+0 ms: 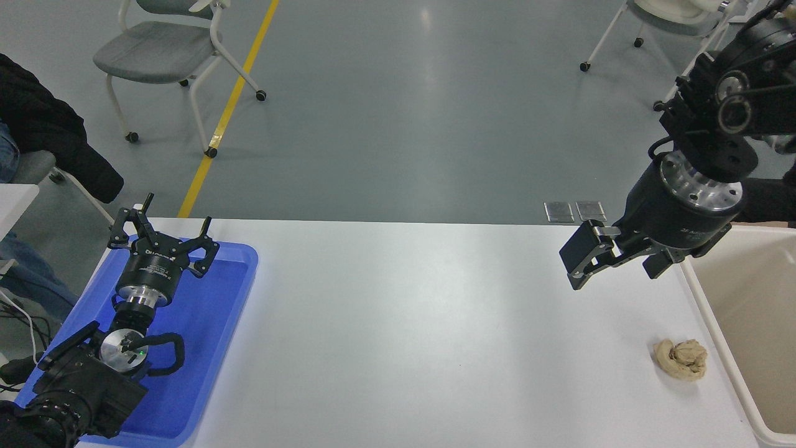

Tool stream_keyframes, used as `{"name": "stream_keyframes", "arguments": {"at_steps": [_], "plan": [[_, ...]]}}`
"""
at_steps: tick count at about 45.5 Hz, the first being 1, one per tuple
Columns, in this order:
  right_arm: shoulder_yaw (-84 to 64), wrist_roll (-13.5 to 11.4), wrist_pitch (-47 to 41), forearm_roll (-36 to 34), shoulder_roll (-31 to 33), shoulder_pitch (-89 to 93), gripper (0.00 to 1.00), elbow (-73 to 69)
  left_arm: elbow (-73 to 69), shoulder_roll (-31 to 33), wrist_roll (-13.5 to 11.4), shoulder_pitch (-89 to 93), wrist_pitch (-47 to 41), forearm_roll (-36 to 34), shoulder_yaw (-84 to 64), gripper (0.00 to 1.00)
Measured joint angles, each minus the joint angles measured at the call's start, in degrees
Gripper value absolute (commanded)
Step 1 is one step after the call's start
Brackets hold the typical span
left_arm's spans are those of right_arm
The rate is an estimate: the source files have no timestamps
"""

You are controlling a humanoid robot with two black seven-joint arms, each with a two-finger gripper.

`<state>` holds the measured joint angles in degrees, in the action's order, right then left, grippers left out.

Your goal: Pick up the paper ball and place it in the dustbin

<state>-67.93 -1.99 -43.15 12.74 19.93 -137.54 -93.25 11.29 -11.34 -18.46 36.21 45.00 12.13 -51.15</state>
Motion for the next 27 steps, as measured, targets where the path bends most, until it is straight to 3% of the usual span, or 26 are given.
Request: {"name": "stream_keyframes", "arguments": {"at_steps": [27], "plan": [[-0.98,-0.28,6.12,2.56,-0.61,3.95,1.00,2.38,0.05,0.08,0.08,0.00,0.00,0.00,0.00,1.00]]}}
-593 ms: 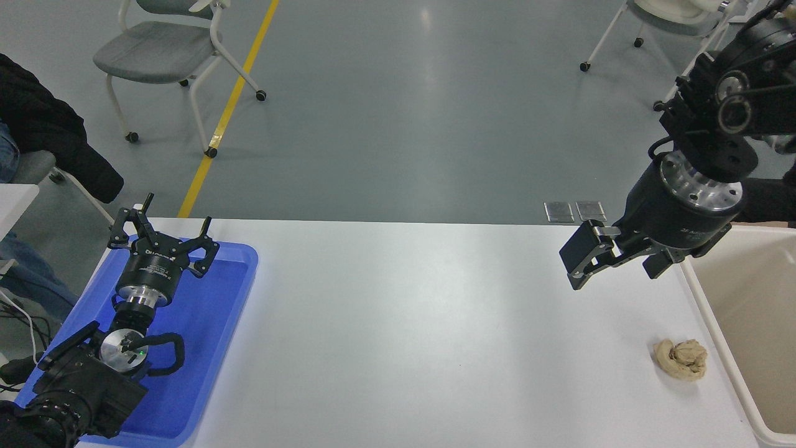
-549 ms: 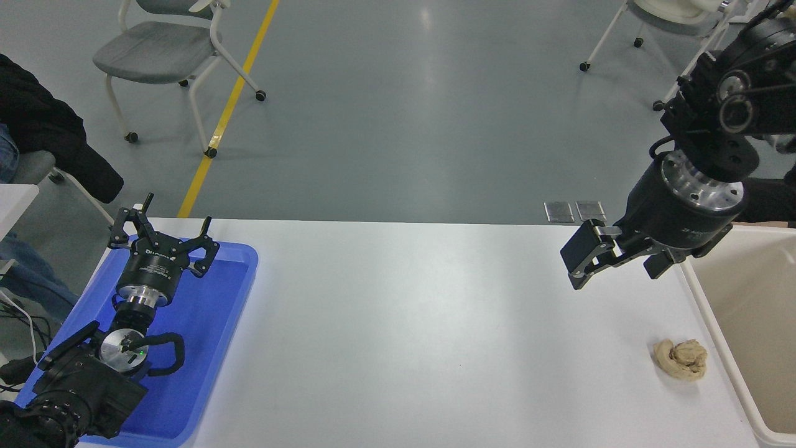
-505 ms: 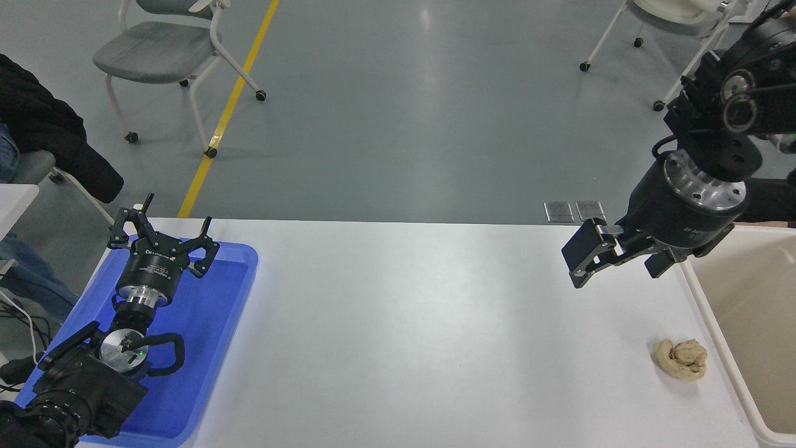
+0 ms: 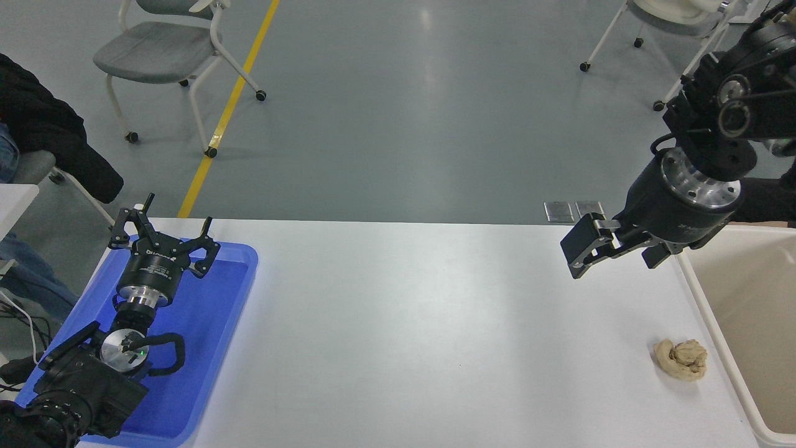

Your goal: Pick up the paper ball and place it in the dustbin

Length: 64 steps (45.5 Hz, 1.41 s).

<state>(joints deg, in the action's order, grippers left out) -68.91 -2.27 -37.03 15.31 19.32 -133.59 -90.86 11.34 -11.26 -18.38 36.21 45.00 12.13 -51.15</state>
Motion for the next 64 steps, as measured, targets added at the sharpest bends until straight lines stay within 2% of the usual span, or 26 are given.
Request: {"name": "stream_keyframes", "arguments": {"at_steps": [10,24,29,40,52,64], "plan": [[-1.95,-0.06,2.59,8.35,3.70,3.38,1.00,2.20,-0.01,0.01,0.02,0.00,0.00,0.00,0.00,1.00],[-2.24,-0.10,6.26,17.11,13.75,12.45,1.00,8.54,-0.02,0.01,0.02,0.00,0.00,0.00,0.00,1.00],[0.70,-0.04,7.69,20.81,18.26,20.20,1.00,13.43,0.00,0.01,0.01,0.00,0.00,0.00,0.00,1.00],[8.53,0.11,8.68,26.47,23.92,33.83,1.00,22.28,-0.04,-0.01,0.01,0.00,0.00,0.02,0.00,1.00],[17.28,0.24,9.43,29.23,26.37,46.07,1.00,28.29,-0.03,0.01,0.01,0.00,0.00,0.00,0.00,1.00],[26.07,0.30,11.31,30.02,26.17,57.03,1.00,33.80,-0.09,0.01,0.01,0.00,0.00,0.00,0.00,1.00]]}}
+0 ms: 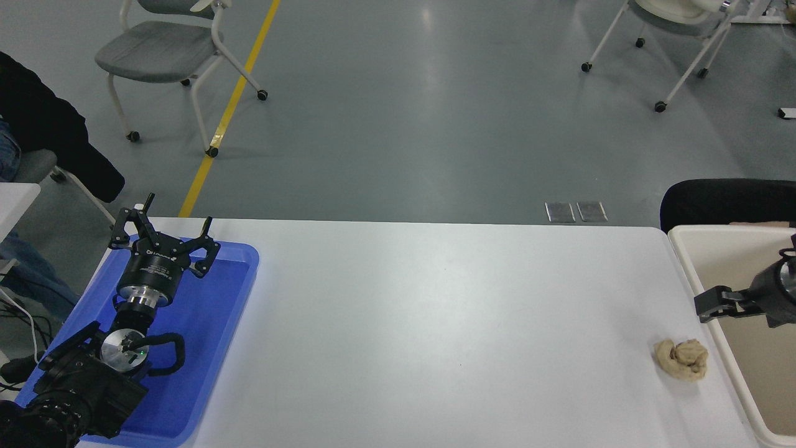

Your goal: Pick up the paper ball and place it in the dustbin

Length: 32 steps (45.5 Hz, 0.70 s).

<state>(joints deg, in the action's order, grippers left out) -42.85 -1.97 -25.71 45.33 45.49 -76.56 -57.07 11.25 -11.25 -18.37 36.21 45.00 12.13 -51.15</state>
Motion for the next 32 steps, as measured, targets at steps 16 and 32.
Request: {"name": "stream_keyframes", "arguments": {"at_steps": [16,32], "plan": [[7.16,0.02,2.75,0.24,-3.34,10.29,1.00,5.37,0.04,0.00,0.00,0.00,0.00,0.00,0.00,1.00],[10.37,0.00,6.37,0.28,-9.39,16.88,1.00,12.05,0.07,0.06,0.00,0.03,0.00,0.00,0.00,1.00]]}}
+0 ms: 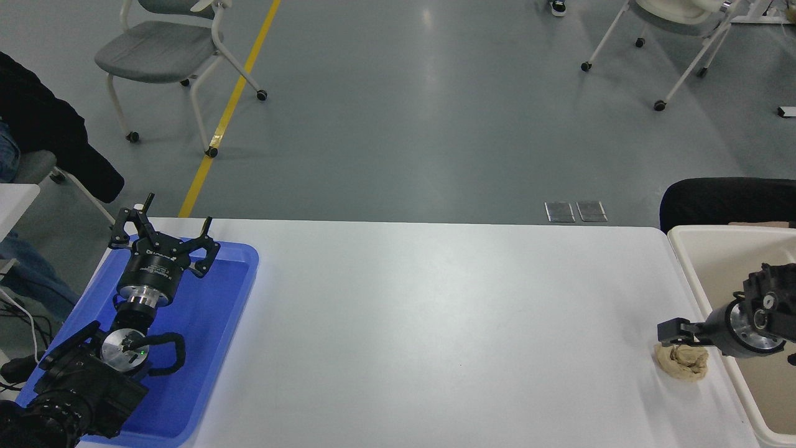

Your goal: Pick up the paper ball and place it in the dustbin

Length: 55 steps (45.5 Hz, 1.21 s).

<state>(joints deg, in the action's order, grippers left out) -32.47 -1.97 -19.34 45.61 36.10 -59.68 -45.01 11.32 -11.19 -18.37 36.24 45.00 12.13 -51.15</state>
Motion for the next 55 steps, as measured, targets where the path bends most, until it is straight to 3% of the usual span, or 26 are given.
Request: {"name": "stream_keyframes", "arguments": {"at_steps": [6,10,17,20,21,22,40,55], "plan": [[0.41,0.00,1.53,0.02,-1.96,2.42,1.00,3.01,0.01,0.01,0.00,0.03,0.00,0.00,0.00,1.00],[0.55,-0.03,2.07,0.02,-2.67,3.44,0.91,4.22,0.01,0.02,0.00,0.03,0.00,0.00,0.00,1.00],[0.69,0.07,2.96,0.35,-3.44,4.73,0.27,5.54,0.01,0.03,0.00,0.03,0.00,0.00,0.00,1.00],[0.74,0.15,3.57,1.14,-3.65,5.15,0.16,5.92,0.01,0.03,0.00,0.03,0.00,0.00,0.00,1.00],[0.74,0.16,3.71,1.38,-3.70,5.27,0.04,6.01,0.01,0.03,0.00,0.04,0.00,0.00,0.00,1.00],[0.75,0.18,3.84,1.63,-3.74,5.36,0.00,6.09,0.01,0.03,0.00,0.04,0.00,0.00,0.00,1.00],[-1.09,0.64,4.53,4.43,-1.49,1.59,0.00,2.44,-0.02,0.09,0.00,0.08,0.00,0.00,0.00,1.00],[-17.48,0.76,3.86,3.43,5.44,-21.74,0.00,-13.31,0.01,0.11,0.00,0.13,0.00,0.01,0.00,1.00]]}}
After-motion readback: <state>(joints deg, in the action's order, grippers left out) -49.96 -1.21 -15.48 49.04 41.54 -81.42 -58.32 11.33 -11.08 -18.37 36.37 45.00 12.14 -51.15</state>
